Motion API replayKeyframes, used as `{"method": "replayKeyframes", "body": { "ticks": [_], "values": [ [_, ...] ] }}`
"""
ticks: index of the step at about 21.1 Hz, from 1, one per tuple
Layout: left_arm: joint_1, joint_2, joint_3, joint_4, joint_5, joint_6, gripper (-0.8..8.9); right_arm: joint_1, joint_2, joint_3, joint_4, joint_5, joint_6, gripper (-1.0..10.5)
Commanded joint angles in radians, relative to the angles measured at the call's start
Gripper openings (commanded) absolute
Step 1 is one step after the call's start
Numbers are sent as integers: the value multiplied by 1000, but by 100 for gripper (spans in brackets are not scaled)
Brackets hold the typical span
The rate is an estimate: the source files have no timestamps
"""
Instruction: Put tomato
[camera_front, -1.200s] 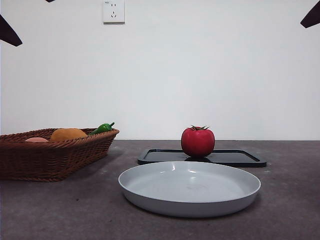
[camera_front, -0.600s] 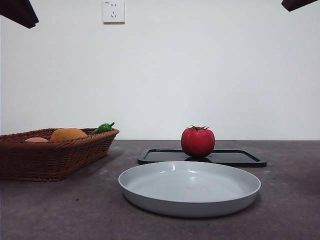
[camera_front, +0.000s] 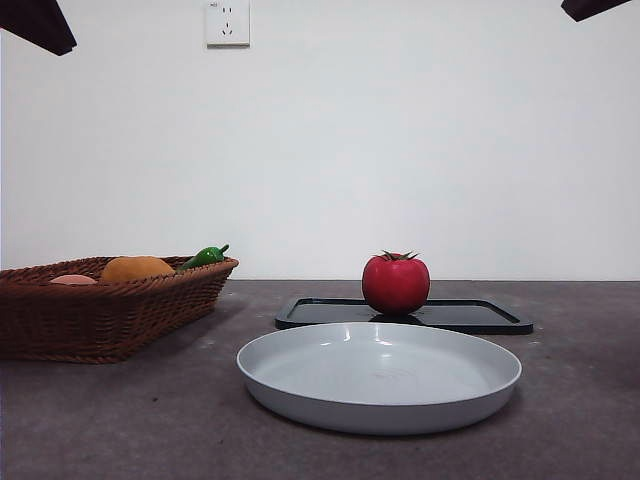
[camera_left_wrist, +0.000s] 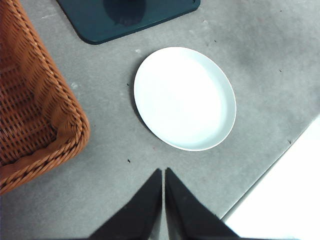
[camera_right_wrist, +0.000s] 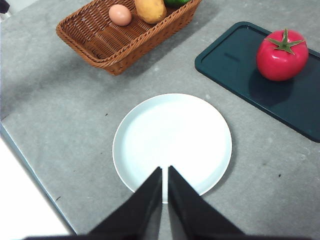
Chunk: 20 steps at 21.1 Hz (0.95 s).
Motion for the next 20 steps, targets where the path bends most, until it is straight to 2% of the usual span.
{"method": "replayKeyframes", "body": {
  "ticks": [1,4,6,8,11,14,20],
  "values": [
    [-4,6,19,6,3,5,7,6,5,6,10,0,10,6],
    [-4,-8,19,19,-12,6,7,6,5,6,10,0,10,6],
    [14,-57,17,72,-34,86,7,6,5,6,10,0,10,6],
    [70,-134,-4,227,-34,141,7,6,5,6,10,0,10,6],
    [201,-286,-153,576,-37,133,7,6,5,6,10,0,10,6],
    [305,-452,-381,837,-156,133,7,6,5,6,10,0,10,6],
    [355,-651,-642,940,-319,132,7,6,5,6,10,0,10,6]
  ]
}}
